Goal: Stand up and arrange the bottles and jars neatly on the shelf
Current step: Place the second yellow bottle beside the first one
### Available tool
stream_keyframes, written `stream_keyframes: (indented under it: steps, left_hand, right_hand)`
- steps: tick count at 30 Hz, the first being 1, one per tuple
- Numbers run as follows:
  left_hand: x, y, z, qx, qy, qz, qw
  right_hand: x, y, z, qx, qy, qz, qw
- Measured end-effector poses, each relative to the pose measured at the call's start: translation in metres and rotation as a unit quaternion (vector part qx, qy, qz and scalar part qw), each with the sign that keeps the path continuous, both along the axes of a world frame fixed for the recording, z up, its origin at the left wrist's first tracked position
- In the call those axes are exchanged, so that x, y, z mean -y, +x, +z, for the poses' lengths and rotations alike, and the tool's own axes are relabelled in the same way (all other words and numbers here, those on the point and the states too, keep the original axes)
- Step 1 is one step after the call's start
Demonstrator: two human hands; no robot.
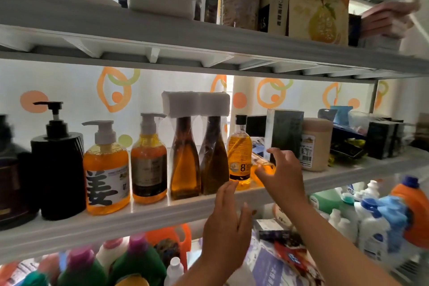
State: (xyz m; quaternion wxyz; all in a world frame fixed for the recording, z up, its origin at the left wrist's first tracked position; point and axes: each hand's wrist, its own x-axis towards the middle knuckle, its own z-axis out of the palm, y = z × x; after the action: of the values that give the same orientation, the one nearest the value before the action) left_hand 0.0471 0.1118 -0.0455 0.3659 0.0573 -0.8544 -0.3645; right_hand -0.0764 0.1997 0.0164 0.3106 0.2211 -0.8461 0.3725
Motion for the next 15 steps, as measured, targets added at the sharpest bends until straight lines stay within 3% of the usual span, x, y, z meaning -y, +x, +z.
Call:
stream_keyframes:
  steps: [4,10,15]
  left_hand:
    - [-0.013,-0.029,0.009,0.011,-0.021,-0.036,0.999]
    - [-0.025,-0.064,0.023,0.068,-0.092,-0.025,0.993]
    - [-0.026,-0.087,0.032,0.097,-0.085,-0.022,0.991]
  right_hand:
    - [-0.004,-0.004,-0.019,0.064,0.057,0.042,0.995]
    - [0.003,-0.01,-0.011,0.065,0.06,0.059,0.994]
    - [0.001,-0.025,-0.009,0.077,0.066,0.033,0.994]
